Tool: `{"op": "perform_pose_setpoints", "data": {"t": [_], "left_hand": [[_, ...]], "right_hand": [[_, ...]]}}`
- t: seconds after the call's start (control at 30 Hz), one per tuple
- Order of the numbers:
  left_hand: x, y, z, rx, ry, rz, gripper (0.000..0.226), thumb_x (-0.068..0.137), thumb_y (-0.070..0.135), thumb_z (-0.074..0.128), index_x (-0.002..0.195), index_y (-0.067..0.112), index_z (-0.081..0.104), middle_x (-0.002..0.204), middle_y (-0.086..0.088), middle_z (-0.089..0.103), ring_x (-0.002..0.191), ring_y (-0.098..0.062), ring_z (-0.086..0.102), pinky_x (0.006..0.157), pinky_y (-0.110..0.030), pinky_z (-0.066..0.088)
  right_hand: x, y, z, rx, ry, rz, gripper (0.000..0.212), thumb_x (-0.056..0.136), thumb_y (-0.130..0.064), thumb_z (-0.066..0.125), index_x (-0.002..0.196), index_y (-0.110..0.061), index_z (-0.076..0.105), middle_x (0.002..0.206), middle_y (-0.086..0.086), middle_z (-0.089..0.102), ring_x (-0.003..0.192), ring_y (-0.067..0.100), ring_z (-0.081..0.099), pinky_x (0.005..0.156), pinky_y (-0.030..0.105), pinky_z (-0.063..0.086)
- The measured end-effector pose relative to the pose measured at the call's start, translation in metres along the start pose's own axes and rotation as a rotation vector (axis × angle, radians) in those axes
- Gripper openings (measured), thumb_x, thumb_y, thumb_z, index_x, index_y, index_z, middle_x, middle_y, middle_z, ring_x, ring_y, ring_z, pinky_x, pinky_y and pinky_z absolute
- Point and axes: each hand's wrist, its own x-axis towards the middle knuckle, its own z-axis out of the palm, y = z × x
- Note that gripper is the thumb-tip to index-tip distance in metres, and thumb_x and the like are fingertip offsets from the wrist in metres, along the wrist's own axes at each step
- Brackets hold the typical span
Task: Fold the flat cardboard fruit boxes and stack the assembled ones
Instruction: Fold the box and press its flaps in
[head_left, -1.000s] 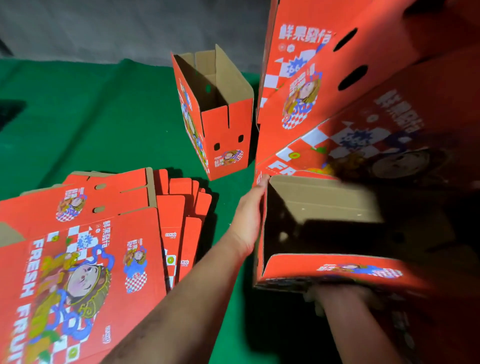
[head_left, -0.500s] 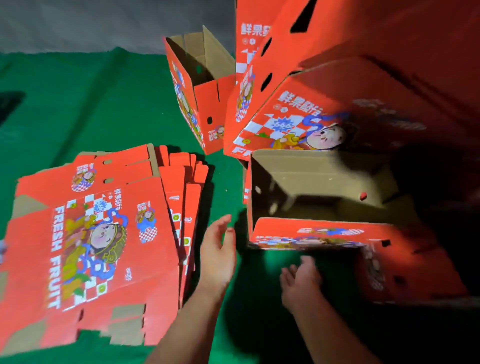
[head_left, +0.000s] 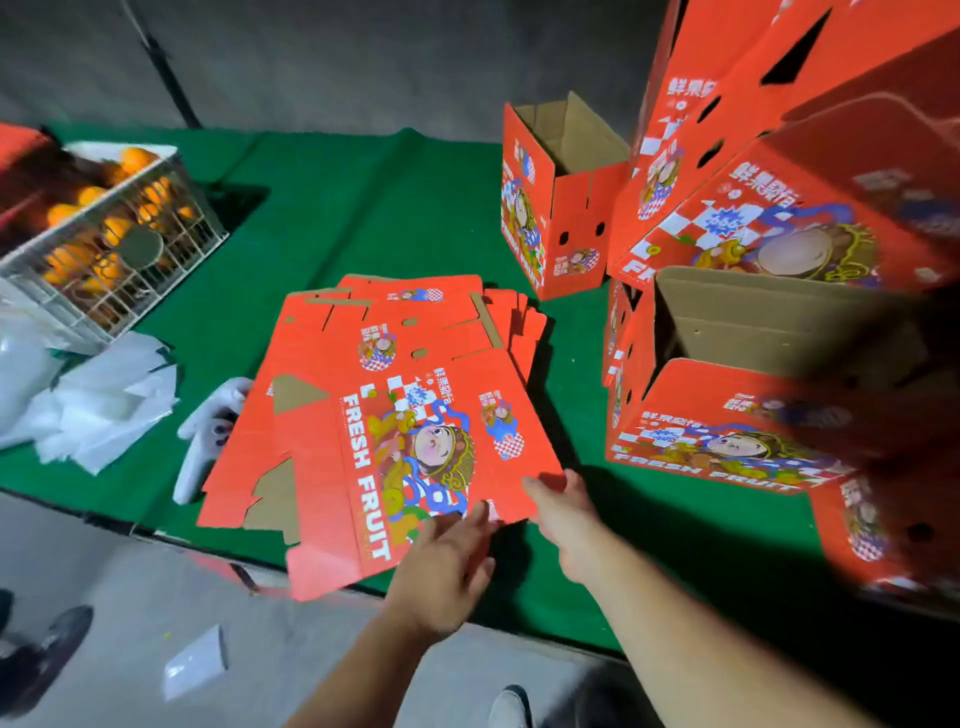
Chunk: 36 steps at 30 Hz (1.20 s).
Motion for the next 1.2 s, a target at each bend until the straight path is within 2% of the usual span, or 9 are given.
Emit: {"op": "perform_pose_setpoints", "data": {"t": [0.1, 0.2, 0.27, 0.4, 0.63, 0.87, 1.0, 1.1, 1.2], "left_hand": [[-0.03, -0.006, -0.009, -0.224, 0.277, -0.107, 0.049, 0.093, 0.031, 0.057, 0.141, 0.028, 0.06, 0.145, 0.005, 0.06, 0.125, -0.023, 0.054, 0.108, -0.039, 0.043], [-0.059, -0.044, -0.02, -0.263, 0.641, -0.765, 0.064, 0.087, 0.041, 0.058, 0.14, 0.005, 0.059, 0.147, -0.025, 0.053, 0.134, -0.042, 0.05, 0.11, -0.048, 0.038], [-0.074, -0.061, -0.021, -0.609, 0.55, -1.051, 0.061, 0.098, 0.047, 0.06, 0.135, -0.002, 0.057, 0.133, -0.029, 0.06, 0.126, -0.044, 0.056, 0.095, -0.047, 0.049], [-0.085, -0.054, -0.014, -1.025, 0.59, -0.935, 0.038, 0.104, 0.038, 0.056, 0.098, 0.003, 0.069, 0.081, -0.007, 0.069, 0.078, -0.023, 0.06, 0.065, -0.029, 0.044], [-0.086, 0.002, 0.008, -1.058, 0.566, -0.983, 0.037, 0.097, 0.05, 0.063, 0.1, 0.013, 0.06, 0.089, -0.003, 0.063, 0.075, -0.014, 0.059, 0.062, -0.028, 0.043], [-0.077, 0.055, 0.045, -1.625, 0.366, -0.847, 0.07, 0.086, 0.068, 0.06, 0.142, 0.027, 0.055, 0.134, -0.002, 0.067, 0.121, -0.021, 0.065, 0.103, -0.041, 0.051], [-0.067, 0.083, 0.036, -1.671, 0.406, -0.636, 0.062, 0.085, 0.064, 0.061, 0.141, 0.038, 0.05, 0.128, -0.017, 0.069, 0.09, -0.021, 0.076, 0.07, -0.033, 0.06], [-0.06, 0.094, 0.024, -1.601, 0.524, -0.509, 0.052, 0.096, 0.053, 0.057, 0.143, 0.033, 0.047, 0.14, -0.023, 0.059, 0.098, -0.024, 0.061, 0.079, -0.05, 0.056], [-0.061, 0.082, -0.016, -1.479, 0.73, -0.428, 0.031, 0.106, 0.034, 0.053, 0.137, 0.029, 0.051, 0.115, -0.006, 0.066, 0.094, -0.024, 0.059, 0.057, -0.045, 0.056]], "right_hand": [[0.003, 0.012, -0.024, -0.001, 0.073, 0.08, 0.023, 0.099, -0.029, 0.067, 0.118, -0.016, 0.063, 0.105, 0.011, 0.07, 0.082, 0.024, 0.061, 0.068, 0.033, 0.051], [0.003, 0.02, -0.056, 0.034, 0.063, 0.06, 0.001, 0.103, -0.022, 0.062, 0.103, -0.022, 0.062, 0.111, 0.007, 0.07, 0.092, 0.019, 0.067, 0.069, 0.033, 0.056], [-0.003, 0.023, -0.074, -0.027, 0.042, 0.025, 0.01, 0.104, -0.019, 0.059, 0.113, -0.024, 0.062, 0.115, 0.005, 0.07, 0.098, 0.021, 0.068, 0.068, 0.031, 0.055], [-0.017, 0.026, -0.099, -0.328, -0.039, -0.098, 0.021, 0.097, -0.015, 0.061, 0.11, -0.031, 0.059, 0.099, 0.002, 0.071, 0.085, 0.019, 0.07, 0.06, 0.025, 0.053], [-0.038, -0.003, -0.132, -0.381, 0.015, -0.432, 0.021, 0.092, -0.02, 0.065, 0.097, -0.041, 0.063, 0.095, -0.011, 0.074, 0.078, 0.01, 0.071, 0.071, 0.031, 0.058], [-0.082, -0.064, -0.171, -0.398, -0.097, -0.629, 0.044, 0.094, -0.002, 0.062, 0.105, -0.045, 0.067, 0.088, -0.014, 0.076, 0.069, 0.007, 0.067, 0.055, 0.017, 0.051], [-0.112, -0.095, -0.18, -0.485, -0.04, -0.735, 0.037, 0.094, -0.011, 0.067, 0.126, -0.029, 0.066, 0.119, -0.004, 0.067, 0.104, 0.009, 0.064, 0.094, 0.024, 0.051], [-0.129, -0.121, -0.187, -0.544, 0.141, -0.919, 0.035, 0.091, -0.016, 0.071, 0.126, -0.023, 0.067, 0.124, -0.003, 0.051, 0.106, -0.007, 0.051, 0.101, 0.004, 0.032], [-0.14, -0.132, -0.192, -0.523, 0.105, -0.974, 0.022, 0.091, -0.025, 0.069, 0.112, -0.029, 0.067, 0.11, -0.008, 0.064, 0.101, 0.004, 0.062, 0.099, 0.033, 0.049]]}}
